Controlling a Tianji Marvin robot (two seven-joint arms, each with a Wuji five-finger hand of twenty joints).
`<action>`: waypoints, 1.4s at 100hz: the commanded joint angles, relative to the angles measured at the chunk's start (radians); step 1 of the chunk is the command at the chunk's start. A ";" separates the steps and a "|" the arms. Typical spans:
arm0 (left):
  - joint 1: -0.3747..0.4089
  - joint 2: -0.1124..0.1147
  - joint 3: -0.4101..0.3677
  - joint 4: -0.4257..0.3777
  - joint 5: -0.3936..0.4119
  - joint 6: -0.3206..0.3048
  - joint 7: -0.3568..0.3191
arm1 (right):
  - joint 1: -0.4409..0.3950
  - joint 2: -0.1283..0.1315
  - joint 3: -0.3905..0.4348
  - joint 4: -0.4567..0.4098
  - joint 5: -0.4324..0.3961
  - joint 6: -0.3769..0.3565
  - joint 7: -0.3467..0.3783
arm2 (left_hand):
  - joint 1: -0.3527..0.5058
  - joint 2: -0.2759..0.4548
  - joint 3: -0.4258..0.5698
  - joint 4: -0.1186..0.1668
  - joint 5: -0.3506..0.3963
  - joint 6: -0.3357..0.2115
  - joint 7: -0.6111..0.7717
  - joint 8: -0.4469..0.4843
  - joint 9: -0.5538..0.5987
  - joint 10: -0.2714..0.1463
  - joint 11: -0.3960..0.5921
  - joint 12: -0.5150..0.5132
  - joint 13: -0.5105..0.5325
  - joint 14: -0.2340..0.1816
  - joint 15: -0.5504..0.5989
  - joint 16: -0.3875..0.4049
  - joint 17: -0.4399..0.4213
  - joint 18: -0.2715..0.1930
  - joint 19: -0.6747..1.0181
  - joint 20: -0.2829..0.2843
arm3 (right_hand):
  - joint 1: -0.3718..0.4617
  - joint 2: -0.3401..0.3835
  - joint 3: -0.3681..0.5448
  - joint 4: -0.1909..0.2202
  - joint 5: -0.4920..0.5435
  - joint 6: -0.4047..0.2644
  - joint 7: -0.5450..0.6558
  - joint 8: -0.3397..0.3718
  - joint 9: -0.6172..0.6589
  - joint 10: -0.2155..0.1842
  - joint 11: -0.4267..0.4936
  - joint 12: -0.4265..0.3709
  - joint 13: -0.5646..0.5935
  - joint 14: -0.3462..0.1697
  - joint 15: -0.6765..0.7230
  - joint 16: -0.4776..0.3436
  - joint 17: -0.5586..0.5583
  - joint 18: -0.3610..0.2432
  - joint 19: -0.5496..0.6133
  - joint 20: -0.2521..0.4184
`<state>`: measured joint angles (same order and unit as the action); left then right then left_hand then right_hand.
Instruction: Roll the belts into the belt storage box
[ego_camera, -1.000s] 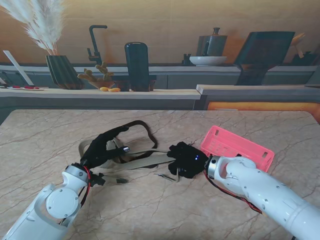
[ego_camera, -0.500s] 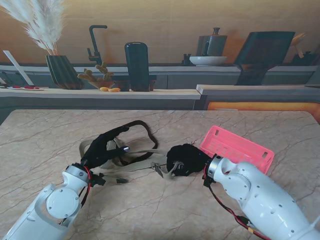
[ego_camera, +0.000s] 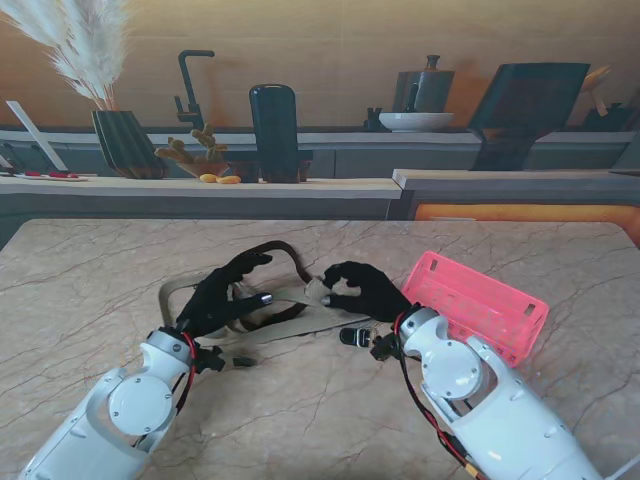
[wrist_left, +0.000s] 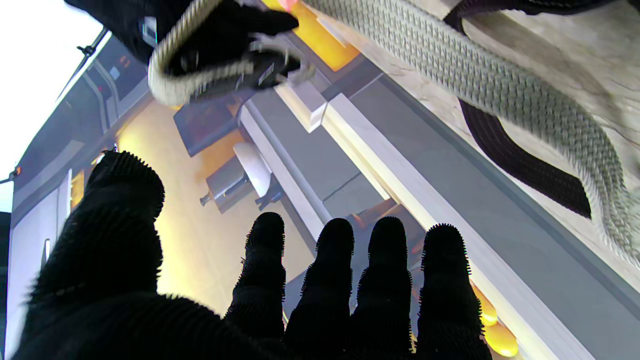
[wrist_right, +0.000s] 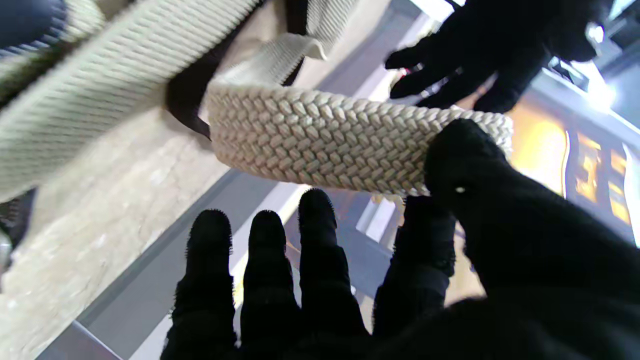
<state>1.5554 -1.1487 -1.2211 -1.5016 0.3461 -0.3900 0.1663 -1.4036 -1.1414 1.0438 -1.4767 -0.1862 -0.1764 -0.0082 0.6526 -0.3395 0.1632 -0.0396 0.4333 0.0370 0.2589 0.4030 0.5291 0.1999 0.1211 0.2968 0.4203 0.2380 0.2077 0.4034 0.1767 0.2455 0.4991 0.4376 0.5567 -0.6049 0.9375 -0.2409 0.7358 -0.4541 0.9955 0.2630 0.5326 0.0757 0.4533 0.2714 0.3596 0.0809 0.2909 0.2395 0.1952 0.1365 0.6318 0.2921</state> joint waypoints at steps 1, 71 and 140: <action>-0.007 -0.012 0.016 0.002 -0.007 -0.001 -0.012 | -0.003 -0.028 -0.001 -0.031 0.002 0.002 -0.019 | 0.019 0.019 -0.001 0.002 -0.004 -0.018 0.021 0.016 -0.032 -0.028 0.016 0.020 -0.016 -0.026 0.002 0.005 -0.014 -0.044 0.012 -0.008 | -0.025 0.008 0.040 -0.007 0.084 -0.075 0.064 0.006 0.006 -0.002 -0.023 -0.014 0.006 -0.011 -0.016 -0.010 -0.014 0.007 -0.030 0.025; -0.147 -0.055 0.220 0.112 0.061 0.027 0.130 | 0.008 -0.087 -0.042 -0.058 0.043 0.018 -0.205 | -0.160 -0.106 0.331 -0.021 -0.283 0.019 -0.032 -0.116 -0.377 -0.053 -0.013 -0.087 -0.272 -0.090 -0.054 -0.094 -0.141 -0.147 -0.165 -0.099 | -0.034 -0.001 0.036 0.010 0.076 -0.083 0.080 -0.025 0.028 -0.002 -0.003 -0.004 0.037 -0.018 0.005 0.020 0.007 0.016 -0.042 0.088; -0.151 -0.127 0.299 0.111 -0.133 0.115 0.225 | 0.020 -0.115 -0.079 -0.038 0.055 0.036 -0.279 | 0.157 0.139 0.133 -0.022 -0.020 -0.008 0.388 0.148 0.019 -0.113 0.237 0.051 -0.042 -0.118 0.118 -0.014 -0.100 -0.075 0.174 -0.035 | -0.040 0.005 0.016 0.008 0.070 -0.116 0.091 -0.059 0.022 0.004 0.006 0.001 0.028 -0.020 0.010 0.028 0.002 0.019 -0.059 0.112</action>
<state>1.3931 -1.2605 -0.9259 -1.3793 0.2131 -0.2810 0.3846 -1.3786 -1.2474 0.9681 -1.5081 -0.1305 -0.1402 -0.2796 0.7572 -0.2331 0.3253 -0.0394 0.3833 0.0751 0.5758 0.5266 0.5079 0.1279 0.3278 0.3284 0.3446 0.1647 0.3002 0.3717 0.0724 0.1757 0.6223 0.3887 0.5195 -0.6051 0.9380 -0.2409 0.7469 -0.4603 1.0060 0.1978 0.5523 0.1093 0.4532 0.2713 0.3813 0.0810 0.2931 0.2552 0.2026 0.1489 0.5975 0.3752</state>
